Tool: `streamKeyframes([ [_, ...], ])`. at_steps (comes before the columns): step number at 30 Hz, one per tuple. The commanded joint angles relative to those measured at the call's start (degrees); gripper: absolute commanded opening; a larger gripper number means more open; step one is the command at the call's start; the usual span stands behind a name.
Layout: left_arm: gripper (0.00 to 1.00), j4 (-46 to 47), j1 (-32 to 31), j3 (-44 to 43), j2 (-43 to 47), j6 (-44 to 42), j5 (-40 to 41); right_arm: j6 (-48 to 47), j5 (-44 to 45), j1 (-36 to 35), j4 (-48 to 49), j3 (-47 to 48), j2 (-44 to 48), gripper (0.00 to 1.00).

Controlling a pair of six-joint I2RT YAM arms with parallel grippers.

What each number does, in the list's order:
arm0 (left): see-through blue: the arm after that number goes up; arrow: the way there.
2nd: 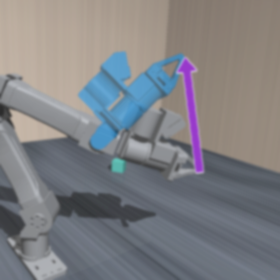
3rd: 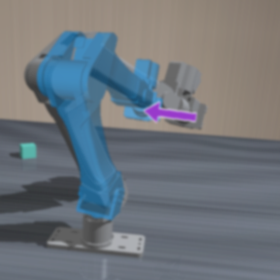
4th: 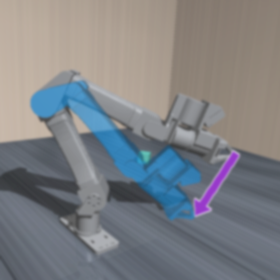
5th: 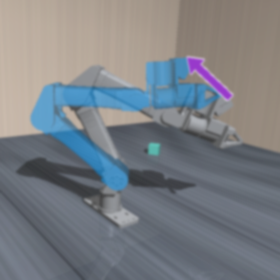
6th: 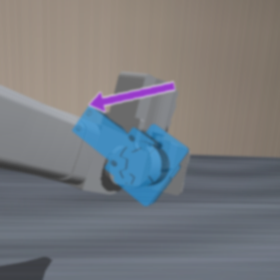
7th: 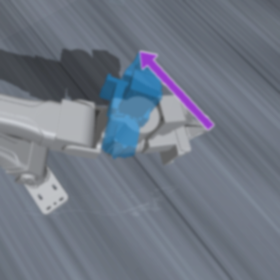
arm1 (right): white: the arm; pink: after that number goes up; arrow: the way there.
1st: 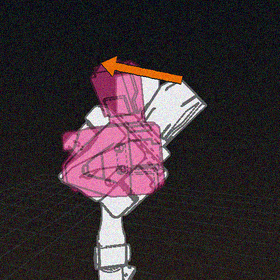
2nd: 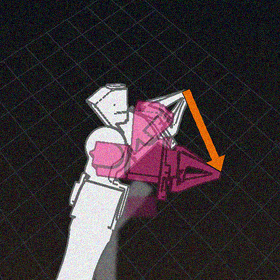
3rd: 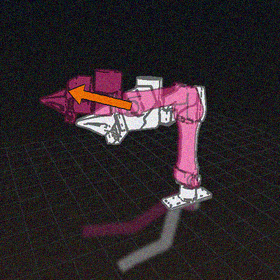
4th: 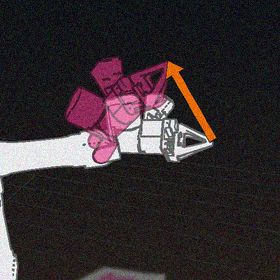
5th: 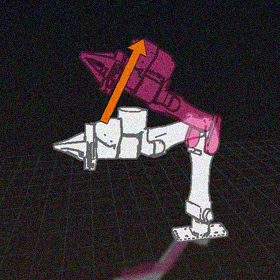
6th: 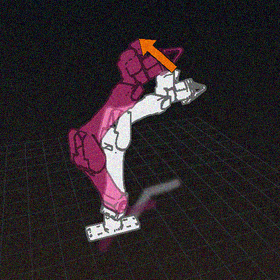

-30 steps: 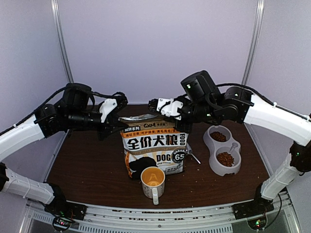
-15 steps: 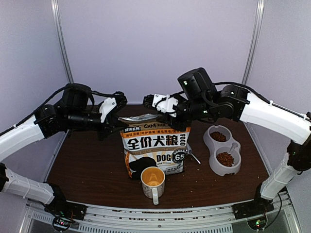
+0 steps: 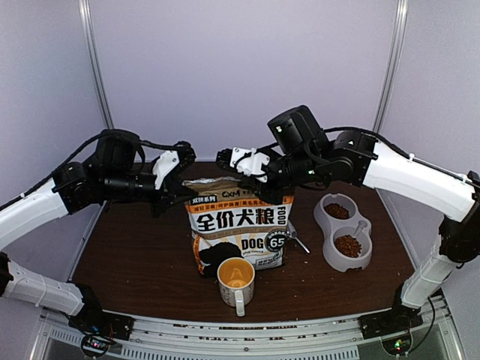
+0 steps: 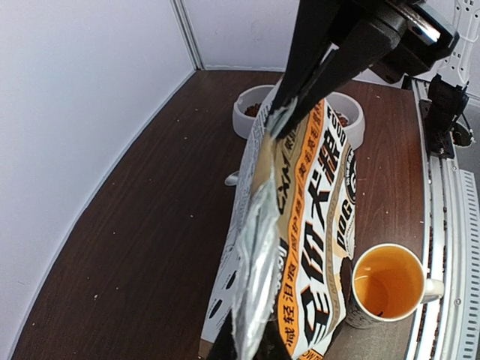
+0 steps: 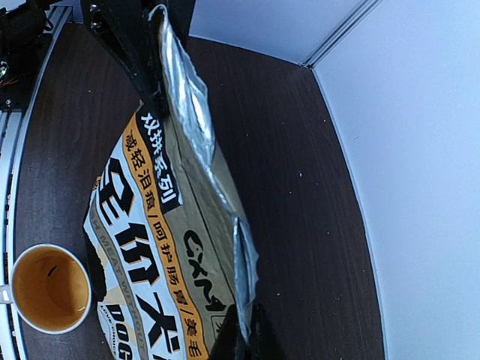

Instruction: Serve the pet food

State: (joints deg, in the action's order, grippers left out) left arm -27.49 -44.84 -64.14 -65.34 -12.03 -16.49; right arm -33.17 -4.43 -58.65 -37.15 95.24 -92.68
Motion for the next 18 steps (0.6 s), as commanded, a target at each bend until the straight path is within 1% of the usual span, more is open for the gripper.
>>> streamKeyframes([
  [1,0.07,3.67,-0.07,0.24,1.70,0.74,-0.60,0.13,-0.17,-0.35,2.02,1.40,0.32,0.00],
  [3,0.10,4.03,-0.07,0.47,2.24,0.90,0.16,0.15,-0.95,-0.37,2.23,1.35,0.56,0.00],
  [6,0.23,5.14,0.05,1.13,3.67,1.28,1.36,0.83,-2.43,-0.35,2.79,1.72,0.33,0.00],
  [7,0.27,5.38,0.16,1.39,4.24,1.38,1.59,1.09,-2.97,-0.32,3.01,1.70,0.23,0.01],
  [9,0.32,5.71,0.88,1.61,5.28,1.73,1.72,1.62,-3.83,-0.33,3.65,1.79,-0.13,0.12],
  [11,0.35,6.07,1.66,1.78,6.25,2.10,1.66,1.94,-4.66,-0.41,4.09,2.15,-0.68,0.18],
  [14,0.39,6.90,3.35,2.29,8.11,2.74,0.62,2.23,-5.83,-0.49,3.96,3.17,-1.70,0.23],
  [18,0.44,7.44,4.58,2.61,9.17,3.16,-0.98,1.89,-7.00,-0.83,3.07,5.47,-3.32,0.26],
])
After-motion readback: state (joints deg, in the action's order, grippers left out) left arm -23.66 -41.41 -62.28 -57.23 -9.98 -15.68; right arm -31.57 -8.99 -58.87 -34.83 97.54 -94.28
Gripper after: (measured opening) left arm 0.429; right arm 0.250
